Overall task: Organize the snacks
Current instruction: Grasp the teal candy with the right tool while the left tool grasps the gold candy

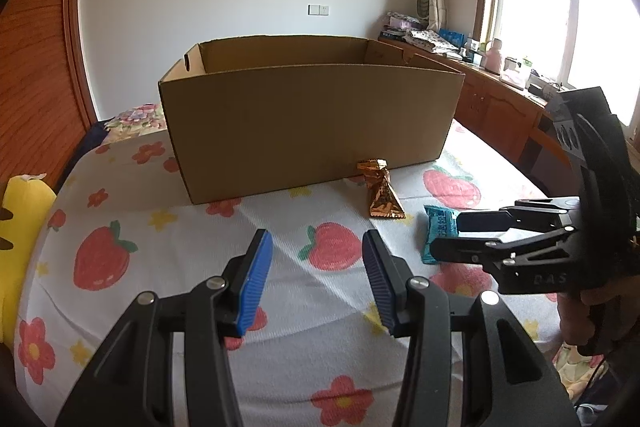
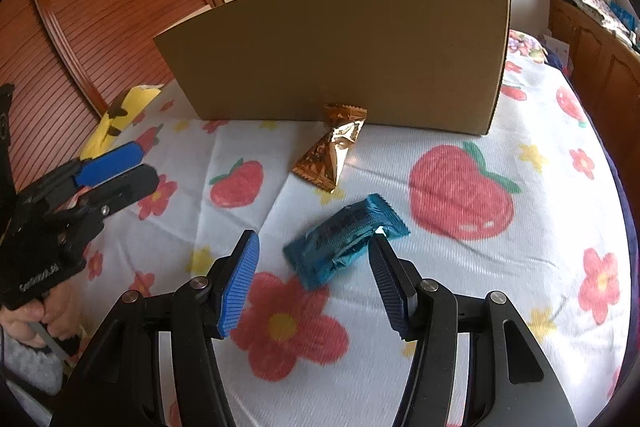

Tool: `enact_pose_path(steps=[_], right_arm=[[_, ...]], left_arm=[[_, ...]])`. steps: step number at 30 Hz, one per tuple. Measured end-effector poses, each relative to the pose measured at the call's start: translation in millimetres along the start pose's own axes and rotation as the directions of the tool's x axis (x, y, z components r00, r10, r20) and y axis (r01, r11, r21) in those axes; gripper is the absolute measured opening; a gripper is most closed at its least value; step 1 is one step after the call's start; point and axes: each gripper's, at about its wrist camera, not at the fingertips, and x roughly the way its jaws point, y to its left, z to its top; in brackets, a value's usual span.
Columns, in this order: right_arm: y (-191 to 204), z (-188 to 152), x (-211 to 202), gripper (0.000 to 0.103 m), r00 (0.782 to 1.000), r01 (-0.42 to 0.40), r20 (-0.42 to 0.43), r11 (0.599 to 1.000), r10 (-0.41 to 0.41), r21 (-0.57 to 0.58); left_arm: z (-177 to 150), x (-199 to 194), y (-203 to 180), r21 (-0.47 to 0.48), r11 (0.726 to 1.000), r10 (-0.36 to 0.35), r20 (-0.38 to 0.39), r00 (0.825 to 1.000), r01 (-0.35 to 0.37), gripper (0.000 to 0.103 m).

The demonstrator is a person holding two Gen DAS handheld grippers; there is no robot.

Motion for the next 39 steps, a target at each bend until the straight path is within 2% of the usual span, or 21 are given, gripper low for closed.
enact_pose_path(steps=[5, 10, 14, 16, 32, 39], right_arm=[[-3, 4, 9, 0.057, 1.0, 0.025, -0.01, 1.0, -0.025, -0.004], [-3, 10, 16, 0.048, 0.998, 0.06, -0.012, 0.998, -0.061, -0.032], [-2, 11, 21, 0.027, 0.994, 0.104, -0.014, 0.991, -0.106, -0.08], [-5, 10, 20, 0.021, 0.994, 0.105, -0.01, 0.99, -0.107, -0.09], [-39, 5, -21, 0.021, 0.994, 0.061, 0.096, 0.997, -0.056, -0.053], [-44, -3, -28, 0.021, 0.991, 0.061, 0.122, 0.996, -0.053, -0.063]], left_arm=[[1, 8, -1, -0.003, 1.0, -0.004, -0.014, 1.0, 0.004, 0.047], [7, 18, -6, 0.003, 1.0, -0.012, -0.024, 1.0, 0.012, 0.047], [14, 25, -12, 0.012, 1.0, -0.014, -0.028, 1.0, 0.014, 0.047], [18, 30, -15, 0.016, 1.0, -0.019, -0.036, 0.999, 0.019, 0.047], [44, 79, -48, 0.06, 0.997, -0.043, -0.109, 0.993, 0.049, 0.047], [52, 100, -57, 0.07, 0.997, -0.031, -0.146, 0.989, 0.041, 0.043]])
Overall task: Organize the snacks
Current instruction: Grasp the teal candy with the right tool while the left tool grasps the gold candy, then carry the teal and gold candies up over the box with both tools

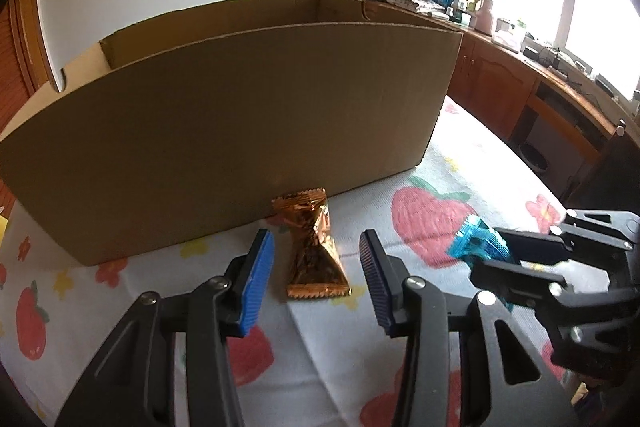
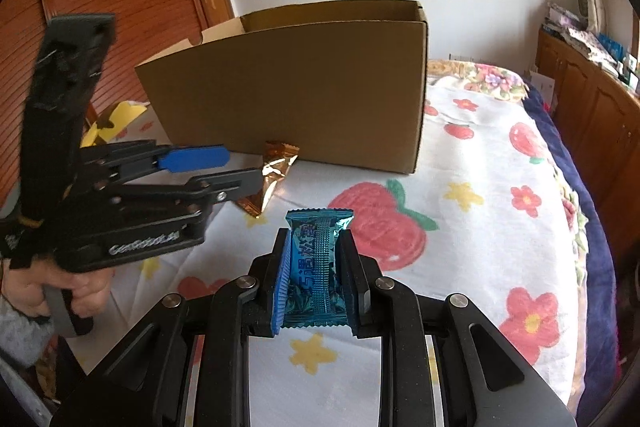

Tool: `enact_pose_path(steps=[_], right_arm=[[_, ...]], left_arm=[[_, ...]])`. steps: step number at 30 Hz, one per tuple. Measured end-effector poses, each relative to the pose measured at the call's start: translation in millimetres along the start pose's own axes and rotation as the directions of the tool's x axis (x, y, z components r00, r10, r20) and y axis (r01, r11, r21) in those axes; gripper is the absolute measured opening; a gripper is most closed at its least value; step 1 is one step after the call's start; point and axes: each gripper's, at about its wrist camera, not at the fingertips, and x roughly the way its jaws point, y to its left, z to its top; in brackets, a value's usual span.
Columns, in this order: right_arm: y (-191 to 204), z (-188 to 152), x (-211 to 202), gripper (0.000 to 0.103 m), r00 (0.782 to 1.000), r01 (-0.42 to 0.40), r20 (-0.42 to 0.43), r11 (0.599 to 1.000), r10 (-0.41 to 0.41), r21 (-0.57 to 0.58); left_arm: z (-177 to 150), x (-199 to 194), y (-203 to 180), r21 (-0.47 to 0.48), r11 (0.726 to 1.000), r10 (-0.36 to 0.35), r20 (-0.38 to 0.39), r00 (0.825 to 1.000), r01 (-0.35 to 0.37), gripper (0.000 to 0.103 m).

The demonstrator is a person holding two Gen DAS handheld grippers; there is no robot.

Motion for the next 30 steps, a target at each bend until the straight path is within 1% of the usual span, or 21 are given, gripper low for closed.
enact_pose_path(steps=[4, 7, 15, 17, 18, 20, 22, 26, 30], right_arm=[[-5, -4, -1, 0.021, 1.0, -0.009, 0.001, 1.0, 0.009, 0.006], [-8, -4, 0, 0.021, 1.0, -0.02, 0.003, 1.0, 0.02, 0.011], [-12, -5, -1, 0.021, 0.999, -0.04, 0.009, 0.999, 0.039, 0.017], [-12, -6, -1, 0.021, 0.999, -0.04, 0.011, 0.999, 0.039, 0.019], [-12, -6, -2, 0.021, 0.999, -0.04, 0.011, 0.999, 0.04, 0.019], [-12, -6, -2, 0.021, 0.999, -0.04, 0.012, 0.999, 0.04, 0.019], [-12, -7, -2, 0.021, 0.999, -0.039, 0.012, 0.999, 0.039, 0.019], [-11, -7, -2, 0.021, 0.999, -0.032, 0.011, 0.999, 0.031, 0.016], [-8, -7, -2, 0.021, 1.0, -0.022, 0.008, 1.0, 0.022, 0.01]], left_arm=[[3, 9, -5, 0.012, 1.0, 0.013, -0.026, 1.0, -0.013, 0.036], [4, 14, -8, 0.02, 0.999, 0.035, -0.037, 0.999, -0.034, 0.035], [12, 25, -6, 0.021, 0.998, 0.063, -0.062, 0.996, -0.061, 0.033], [12, 26, -7, 0.023, 0.998, 0.068, -0.069, 0.995, -0.067, 0.03], [13, 28, -9, 0.024, 0.997, 0.071, -0.07, 0.995, -0.07, 0.026], [12, 28, -10, 0.024, 0.997, 0.073, -0.074, 0.995, -0.071, 0.022], [11, 27, -9, 0.022, 0.997, 0.076, -0.074, 0.994, -0.074, 0.019], [7, 22, -8, 0.025, 0.997, 0.075, -0.073, 0.995, -0.073, 0.019], [5, 17, -10, 0.023, 0.998, 0.055, -0.067, 0.996, -0.053, 0.019]])
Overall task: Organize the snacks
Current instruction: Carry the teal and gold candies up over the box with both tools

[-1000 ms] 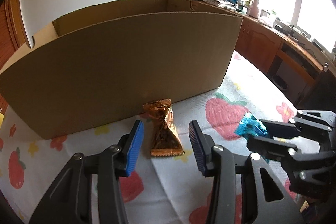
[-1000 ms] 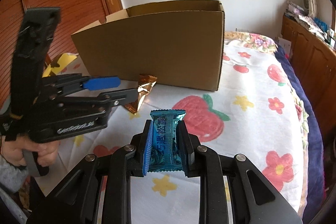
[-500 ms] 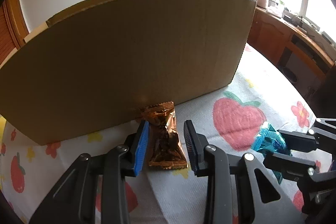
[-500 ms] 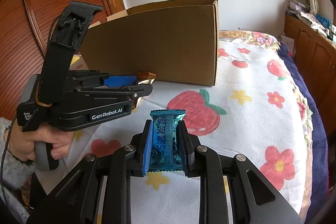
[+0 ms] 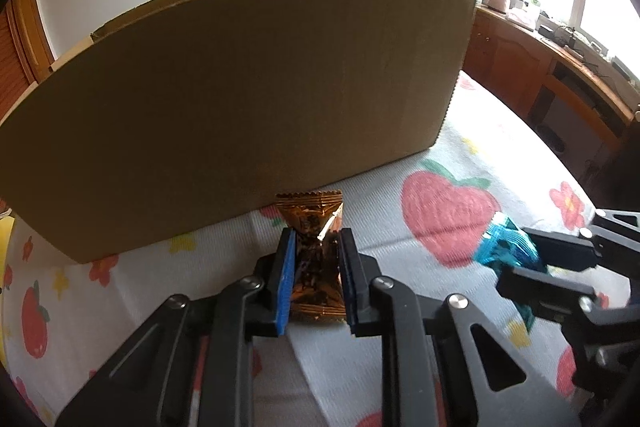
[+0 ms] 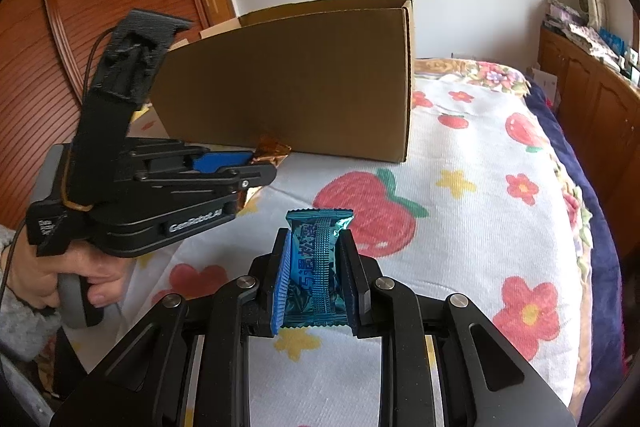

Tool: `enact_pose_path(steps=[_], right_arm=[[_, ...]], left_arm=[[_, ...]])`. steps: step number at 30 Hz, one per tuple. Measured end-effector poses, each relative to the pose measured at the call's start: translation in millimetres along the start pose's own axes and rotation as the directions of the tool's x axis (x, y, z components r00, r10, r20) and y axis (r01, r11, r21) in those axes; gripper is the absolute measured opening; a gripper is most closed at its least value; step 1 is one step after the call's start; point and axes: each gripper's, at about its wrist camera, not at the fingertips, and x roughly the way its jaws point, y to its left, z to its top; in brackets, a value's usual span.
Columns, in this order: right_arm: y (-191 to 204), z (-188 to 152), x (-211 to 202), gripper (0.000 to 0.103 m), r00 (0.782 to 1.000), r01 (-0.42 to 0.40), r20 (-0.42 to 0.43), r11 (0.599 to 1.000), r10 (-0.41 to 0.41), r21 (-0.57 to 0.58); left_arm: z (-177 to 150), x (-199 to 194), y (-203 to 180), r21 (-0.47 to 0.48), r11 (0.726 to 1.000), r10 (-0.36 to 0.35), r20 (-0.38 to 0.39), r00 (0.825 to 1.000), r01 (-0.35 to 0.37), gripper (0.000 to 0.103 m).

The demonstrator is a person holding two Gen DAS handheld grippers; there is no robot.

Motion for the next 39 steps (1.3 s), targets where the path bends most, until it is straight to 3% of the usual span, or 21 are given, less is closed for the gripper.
enact_pose_path(steps=[26, 39], right_arm=[[12, 6, 0, 0.021, 0.999, 0.042, 0.001, 0.999, -0.042, -0.01], [32, 86, -66, 0.021, 0.986, 0.041, 0.162, 0.995, -0.027, -0.086]], left_arm=[[-11, -83, 39, -0.053, 0.998, -0.016, 0.184, 0.983, 0.026, 0.019], [24, -125, 69, -0.054, 0.999, 0.018, 0.299, 0.954, -0.002, 0.019]])
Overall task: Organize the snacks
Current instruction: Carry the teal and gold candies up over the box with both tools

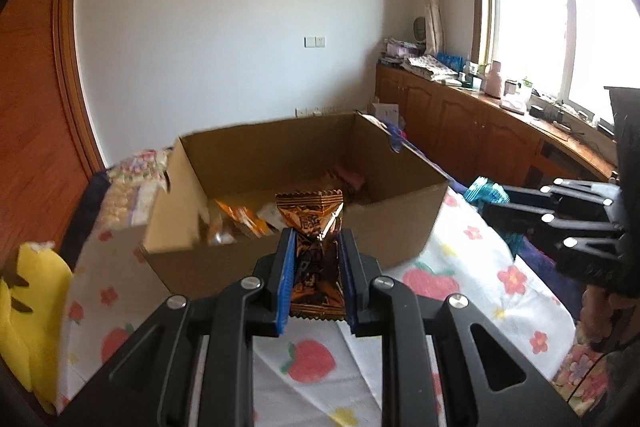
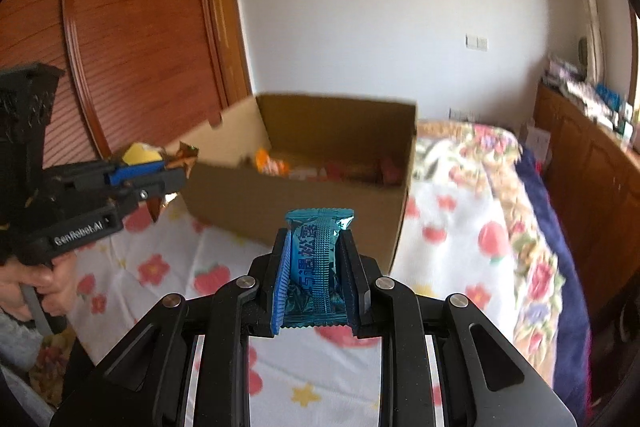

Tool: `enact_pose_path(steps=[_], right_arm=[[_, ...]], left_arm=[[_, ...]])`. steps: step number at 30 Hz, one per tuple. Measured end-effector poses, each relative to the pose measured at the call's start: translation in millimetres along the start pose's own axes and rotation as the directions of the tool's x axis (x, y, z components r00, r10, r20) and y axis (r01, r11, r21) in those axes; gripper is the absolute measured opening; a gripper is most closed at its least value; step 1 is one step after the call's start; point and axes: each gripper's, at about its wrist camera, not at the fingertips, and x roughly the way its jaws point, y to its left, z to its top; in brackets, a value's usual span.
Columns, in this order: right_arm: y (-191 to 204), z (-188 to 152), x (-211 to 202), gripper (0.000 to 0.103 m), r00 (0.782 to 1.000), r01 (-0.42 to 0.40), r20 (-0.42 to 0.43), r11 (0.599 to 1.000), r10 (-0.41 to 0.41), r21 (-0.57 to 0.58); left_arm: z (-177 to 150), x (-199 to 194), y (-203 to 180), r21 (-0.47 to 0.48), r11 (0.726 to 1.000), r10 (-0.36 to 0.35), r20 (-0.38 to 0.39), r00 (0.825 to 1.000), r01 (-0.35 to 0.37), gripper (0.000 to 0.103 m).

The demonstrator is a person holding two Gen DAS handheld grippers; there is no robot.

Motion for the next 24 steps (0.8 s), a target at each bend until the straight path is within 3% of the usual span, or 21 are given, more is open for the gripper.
enact_pose_path(steps=[9, 16, 24], right_arm=[[22, 46, 7, 0.021, 0.998, -0.001, 0.06, 0.996, 0.006, -0.086], [34, 64, 33, 0.021, 0.997, -0.015, 0.072, 0.991, 0.025, -0.131], [28, 67, 84, 0.021, 0.999, -0.026, 0.03, 0.989, 0.031, -0.147]], left_arm=[[24, 17, 26, 0.045, 0.997, 0.053, 0.038, 0.998, -0.054, 0.02], [32, 54, 51, 0.028, 0.997, 0.065, 0.013, 0.998, -0.065, 0.02], [32, 93, 68, 0.006, 0.998, 0.065, -0.042, 0.997, -0.065, 0.02]])
